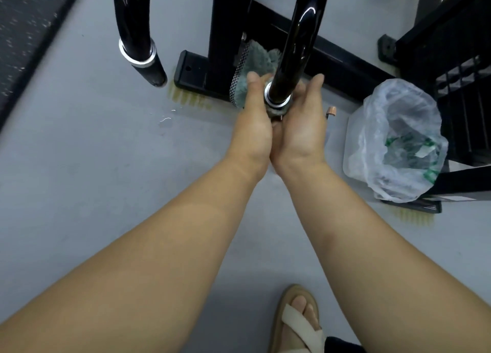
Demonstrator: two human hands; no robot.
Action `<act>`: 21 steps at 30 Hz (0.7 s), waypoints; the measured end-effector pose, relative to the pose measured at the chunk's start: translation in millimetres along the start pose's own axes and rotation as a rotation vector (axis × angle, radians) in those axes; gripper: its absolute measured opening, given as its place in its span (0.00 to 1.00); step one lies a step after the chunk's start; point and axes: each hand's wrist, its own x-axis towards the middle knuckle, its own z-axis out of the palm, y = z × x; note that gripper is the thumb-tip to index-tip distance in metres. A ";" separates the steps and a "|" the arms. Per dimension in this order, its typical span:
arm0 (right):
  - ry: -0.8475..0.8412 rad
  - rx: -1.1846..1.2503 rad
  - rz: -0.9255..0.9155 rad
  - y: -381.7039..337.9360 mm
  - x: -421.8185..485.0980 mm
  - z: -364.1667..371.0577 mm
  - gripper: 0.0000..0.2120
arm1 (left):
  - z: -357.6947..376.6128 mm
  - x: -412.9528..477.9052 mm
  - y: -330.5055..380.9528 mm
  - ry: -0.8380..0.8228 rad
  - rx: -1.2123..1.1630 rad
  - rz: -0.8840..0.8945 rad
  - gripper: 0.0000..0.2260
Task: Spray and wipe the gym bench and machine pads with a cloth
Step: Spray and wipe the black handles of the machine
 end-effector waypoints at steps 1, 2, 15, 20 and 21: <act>-0.002 0.005 -0.005 -1.4 -4.3 2.9 0.24 | -1.3 -3.6 1.1 -0.003 0.023 0.034 0.26; -0.004 -0.042 -0.022 0.8 -4.8 4.3 0.25 | 3.8 -11.0 2.6 -0.040 0.019 0.059 0.26; 0.010 0.016 0.085 13.4 20.9 -0.8 0.24 | -15.1 30.4 -7.5 -0.051 0.048 -0.069 0.31; 0.024 0.042 0.045 2.9 20.4 -10.4 0.10 | -18.8 24.1 -8.4 -0.049 0.073 0.032 0.28; 0.025 0.062 0.022 0.9 19.1 -13.1 0.11 | -20.6 23.5 -6.0 -0.021 0.084 0.033 0.27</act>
